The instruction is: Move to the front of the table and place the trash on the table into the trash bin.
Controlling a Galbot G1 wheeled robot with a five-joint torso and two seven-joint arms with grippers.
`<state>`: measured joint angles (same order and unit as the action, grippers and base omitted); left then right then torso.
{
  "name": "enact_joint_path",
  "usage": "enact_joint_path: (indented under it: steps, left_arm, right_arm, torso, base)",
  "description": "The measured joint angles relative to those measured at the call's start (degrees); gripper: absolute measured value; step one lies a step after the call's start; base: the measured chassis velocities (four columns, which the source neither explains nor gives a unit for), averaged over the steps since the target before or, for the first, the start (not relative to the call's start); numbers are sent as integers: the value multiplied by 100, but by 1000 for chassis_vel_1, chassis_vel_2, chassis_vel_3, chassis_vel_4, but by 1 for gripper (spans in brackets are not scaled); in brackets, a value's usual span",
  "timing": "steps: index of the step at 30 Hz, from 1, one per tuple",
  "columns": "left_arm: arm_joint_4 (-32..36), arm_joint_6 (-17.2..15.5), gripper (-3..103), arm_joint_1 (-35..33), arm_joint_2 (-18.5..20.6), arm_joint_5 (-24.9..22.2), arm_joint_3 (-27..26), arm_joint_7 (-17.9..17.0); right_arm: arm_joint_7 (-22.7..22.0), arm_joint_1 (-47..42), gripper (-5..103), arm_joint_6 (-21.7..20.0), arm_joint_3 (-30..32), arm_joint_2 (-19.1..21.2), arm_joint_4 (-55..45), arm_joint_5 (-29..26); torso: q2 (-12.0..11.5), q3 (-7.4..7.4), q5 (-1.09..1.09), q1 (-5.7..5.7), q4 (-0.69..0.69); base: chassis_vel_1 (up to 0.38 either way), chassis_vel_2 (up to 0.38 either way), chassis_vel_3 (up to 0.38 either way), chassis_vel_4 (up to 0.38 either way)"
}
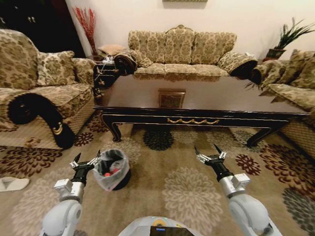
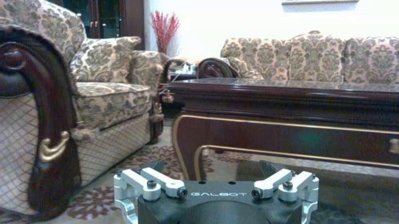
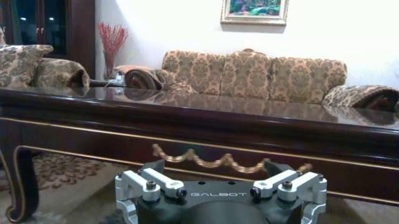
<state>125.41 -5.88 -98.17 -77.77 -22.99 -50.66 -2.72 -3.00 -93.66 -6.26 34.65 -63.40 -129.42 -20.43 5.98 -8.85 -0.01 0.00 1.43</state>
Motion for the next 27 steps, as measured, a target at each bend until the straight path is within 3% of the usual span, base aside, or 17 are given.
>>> enact_joint_path:
  steps: [5,8,12,19,27]
  left_arm:
    - [29,78,100,-67,-133,102,86,0]
    - [60,114,100,-91,-189,136,102,1]
    - [89,147,100,-126,-261,173,130,0]
    - [195,206,100,-172,-414,327,257,-9]
    - [402,322,100,-215,-490,285,358,-8]
  right_arm:
    - [31,-85,100,84,-2,-32,0,33]
    - [43,-139,100,117,-3,-42,-4,42]
    - [61,-200,100,173,6,-48,-11,48]
    - [7,-207,100,484,30,-93,98,139]
    - [-228,-256,100,375,232,-190,32,261]
  torso:
    - [0,0,-3,0,0]
    - [0,0,6,0,0]
    - [0,0,-2,0,0]
    - [1,0,5,0,0]
    - [1,0,5,0,0]
  base:
    - [-351,-343,356,342]
    - [-357,-337,377,380]
    - [-372,-367,350,375]
    - [-338,-335,316,333]
    - [-128,-108,116,105]
